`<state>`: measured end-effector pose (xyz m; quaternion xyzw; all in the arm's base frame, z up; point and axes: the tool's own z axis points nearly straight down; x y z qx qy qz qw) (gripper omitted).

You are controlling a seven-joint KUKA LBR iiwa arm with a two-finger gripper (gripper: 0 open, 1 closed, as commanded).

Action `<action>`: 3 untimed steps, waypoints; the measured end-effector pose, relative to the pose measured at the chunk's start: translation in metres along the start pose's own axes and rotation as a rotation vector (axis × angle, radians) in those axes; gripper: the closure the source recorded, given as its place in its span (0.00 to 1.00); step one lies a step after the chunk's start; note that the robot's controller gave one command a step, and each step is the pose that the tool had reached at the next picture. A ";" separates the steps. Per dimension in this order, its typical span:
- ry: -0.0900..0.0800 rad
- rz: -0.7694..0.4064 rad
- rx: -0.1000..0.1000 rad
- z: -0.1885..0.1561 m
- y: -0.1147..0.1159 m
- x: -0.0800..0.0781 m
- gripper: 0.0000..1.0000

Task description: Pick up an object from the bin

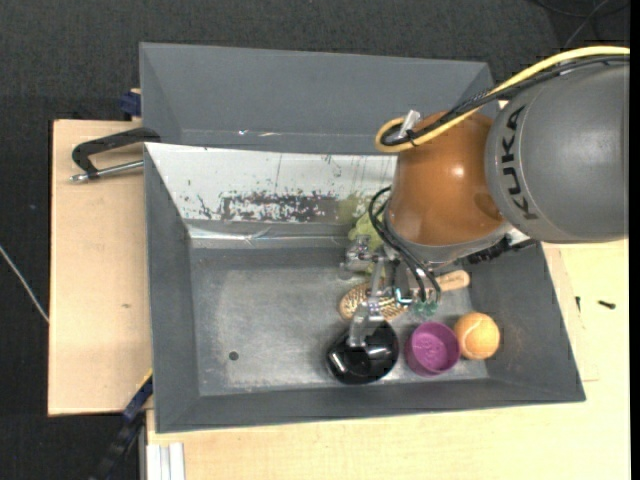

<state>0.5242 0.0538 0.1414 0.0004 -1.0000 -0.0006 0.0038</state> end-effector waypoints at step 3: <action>-0.014 -0.302 0.002 -0.005 -0.092 -0.037 0.00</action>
Offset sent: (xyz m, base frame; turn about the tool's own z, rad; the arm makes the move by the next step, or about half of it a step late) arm 0.0151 -0.0994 -0.0022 -0.1978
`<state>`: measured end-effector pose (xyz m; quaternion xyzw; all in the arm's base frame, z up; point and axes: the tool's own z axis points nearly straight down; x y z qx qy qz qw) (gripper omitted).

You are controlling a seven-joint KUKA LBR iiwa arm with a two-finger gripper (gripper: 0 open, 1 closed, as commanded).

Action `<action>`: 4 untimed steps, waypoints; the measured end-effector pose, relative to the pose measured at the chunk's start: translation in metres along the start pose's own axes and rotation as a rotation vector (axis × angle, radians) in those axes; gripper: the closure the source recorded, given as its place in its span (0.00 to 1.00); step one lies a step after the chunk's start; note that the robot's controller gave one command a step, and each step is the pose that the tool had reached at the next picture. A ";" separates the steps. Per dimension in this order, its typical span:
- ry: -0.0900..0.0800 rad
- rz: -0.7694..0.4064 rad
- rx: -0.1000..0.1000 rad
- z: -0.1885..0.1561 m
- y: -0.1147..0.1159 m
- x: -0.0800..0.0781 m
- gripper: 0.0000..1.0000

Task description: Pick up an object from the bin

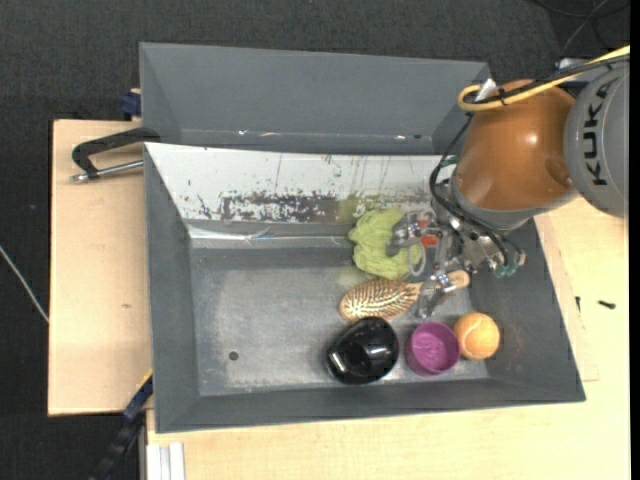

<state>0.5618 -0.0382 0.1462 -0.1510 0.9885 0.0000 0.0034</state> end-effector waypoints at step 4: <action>-0.019 -0.017 -0.004 0.079 0.020 -0.008 1.00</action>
Offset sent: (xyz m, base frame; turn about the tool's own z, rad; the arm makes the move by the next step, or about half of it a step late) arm -0.0110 0.0163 -0.0762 -0.0069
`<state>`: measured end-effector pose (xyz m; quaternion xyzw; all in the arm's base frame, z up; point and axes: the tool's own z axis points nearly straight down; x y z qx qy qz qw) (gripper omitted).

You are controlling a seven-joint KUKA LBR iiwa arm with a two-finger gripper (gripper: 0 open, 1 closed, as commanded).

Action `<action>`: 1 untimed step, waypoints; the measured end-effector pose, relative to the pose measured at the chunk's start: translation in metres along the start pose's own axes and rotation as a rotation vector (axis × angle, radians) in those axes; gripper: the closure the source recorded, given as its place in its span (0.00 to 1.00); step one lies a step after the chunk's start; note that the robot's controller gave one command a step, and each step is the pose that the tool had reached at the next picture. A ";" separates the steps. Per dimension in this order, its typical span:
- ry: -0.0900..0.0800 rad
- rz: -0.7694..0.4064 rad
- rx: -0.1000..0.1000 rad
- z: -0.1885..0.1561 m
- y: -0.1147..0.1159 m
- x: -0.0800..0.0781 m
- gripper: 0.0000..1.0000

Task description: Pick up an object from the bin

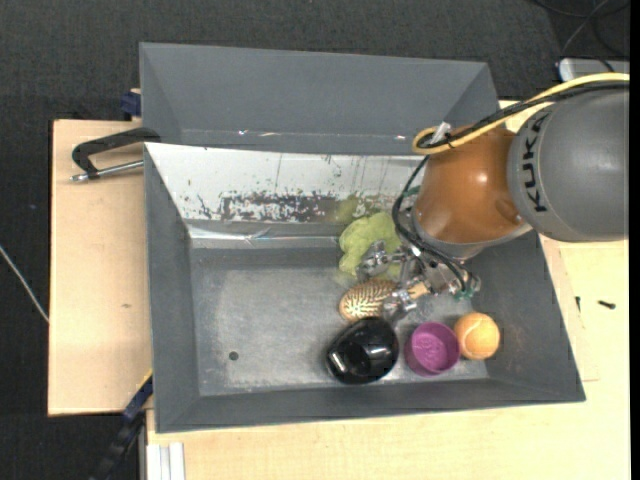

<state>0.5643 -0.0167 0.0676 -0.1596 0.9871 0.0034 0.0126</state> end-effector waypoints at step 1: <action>0.007 -0.001 -0.001 -0.006 0.001 0.002 1.00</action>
Offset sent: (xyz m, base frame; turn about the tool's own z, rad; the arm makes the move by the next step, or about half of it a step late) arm 0.0001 0.0002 0.0745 -0.0001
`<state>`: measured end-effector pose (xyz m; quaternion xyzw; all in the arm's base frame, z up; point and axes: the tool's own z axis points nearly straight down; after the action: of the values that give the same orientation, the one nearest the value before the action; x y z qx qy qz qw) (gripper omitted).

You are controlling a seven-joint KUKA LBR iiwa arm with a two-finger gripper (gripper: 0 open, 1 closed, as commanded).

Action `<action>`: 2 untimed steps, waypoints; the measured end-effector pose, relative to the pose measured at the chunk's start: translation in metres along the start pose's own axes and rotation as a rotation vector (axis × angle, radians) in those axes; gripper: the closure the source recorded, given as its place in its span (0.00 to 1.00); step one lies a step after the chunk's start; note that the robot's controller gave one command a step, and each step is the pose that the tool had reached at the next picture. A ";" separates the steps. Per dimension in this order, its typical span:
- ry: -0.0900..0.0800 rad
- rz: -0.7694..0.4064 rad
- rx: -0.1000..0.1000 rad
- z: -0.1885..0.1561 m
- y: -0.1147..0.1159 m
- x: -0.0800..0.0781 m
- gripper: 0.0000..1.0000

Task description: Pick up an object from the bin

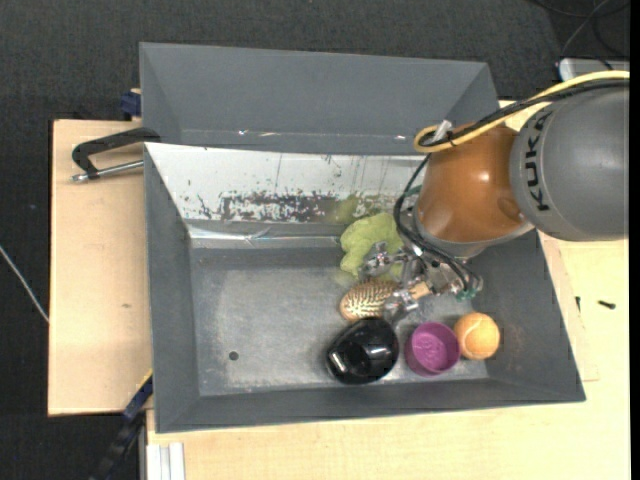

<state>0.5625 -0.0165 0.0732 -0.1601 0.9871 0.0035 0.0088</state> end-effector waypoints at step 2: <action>0.011 0.001 0.004 -0.037 -0.001 0.000 1.00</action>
Offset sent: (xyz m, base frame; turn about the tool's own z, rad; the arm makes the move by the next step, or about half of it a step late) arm 0.0000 0.0001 0.0647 -0.0001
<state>0.5618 -0.0178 0.1097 -0.1597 0.9872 0.0007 0.0040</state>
